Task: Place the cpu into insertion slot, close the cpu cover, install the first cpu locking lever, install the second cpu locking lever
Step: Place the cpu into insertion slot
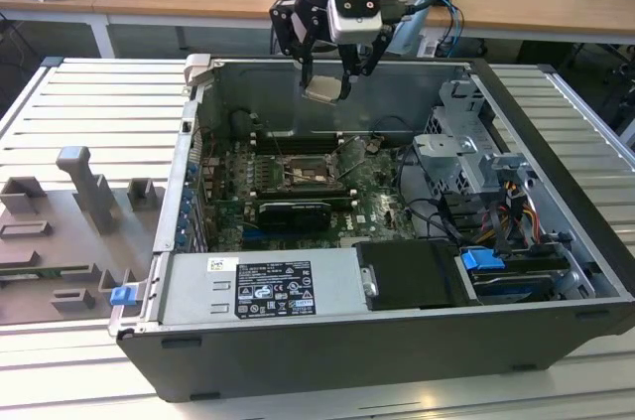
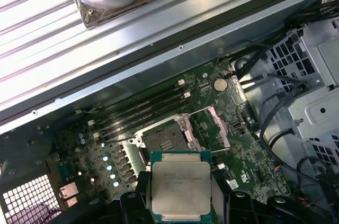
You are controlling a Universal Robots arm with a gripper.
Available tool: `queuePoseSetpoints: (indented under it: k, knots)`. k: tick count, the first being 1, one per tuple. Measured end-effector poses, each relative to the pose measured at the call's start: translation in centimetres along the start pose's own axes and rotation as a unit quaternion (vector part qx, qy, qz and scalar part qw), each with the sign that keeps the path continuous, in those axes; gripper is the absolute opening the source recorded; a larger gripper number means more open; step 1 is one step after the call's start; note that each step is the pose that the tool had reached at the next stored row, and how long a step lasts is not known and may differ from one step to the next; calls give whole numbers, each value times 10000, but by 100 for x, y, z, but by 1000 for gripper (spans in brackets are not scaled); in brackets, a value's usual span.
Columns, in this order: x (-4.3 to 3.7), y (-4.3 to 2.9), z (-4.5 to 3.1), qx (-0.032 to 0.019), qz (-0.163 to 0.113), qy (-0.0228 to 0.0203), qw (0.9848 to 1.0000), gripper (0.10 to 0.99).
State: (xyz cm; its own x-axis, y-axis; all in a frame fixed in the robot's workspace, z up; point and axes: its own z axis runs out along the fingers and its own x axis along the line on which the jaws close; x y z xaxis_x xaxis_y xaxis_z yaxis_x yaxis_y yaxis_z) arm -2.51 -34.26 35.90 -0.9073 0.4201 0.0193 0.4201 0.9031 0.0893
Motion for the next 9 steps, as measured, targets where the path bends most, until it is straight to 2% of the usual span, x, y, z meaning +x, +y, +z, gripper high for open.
queuePoseSetpoints:
  k: [9]
  knots:
    - [0, 0, 2, -5, 236, -21, 9997, 541]
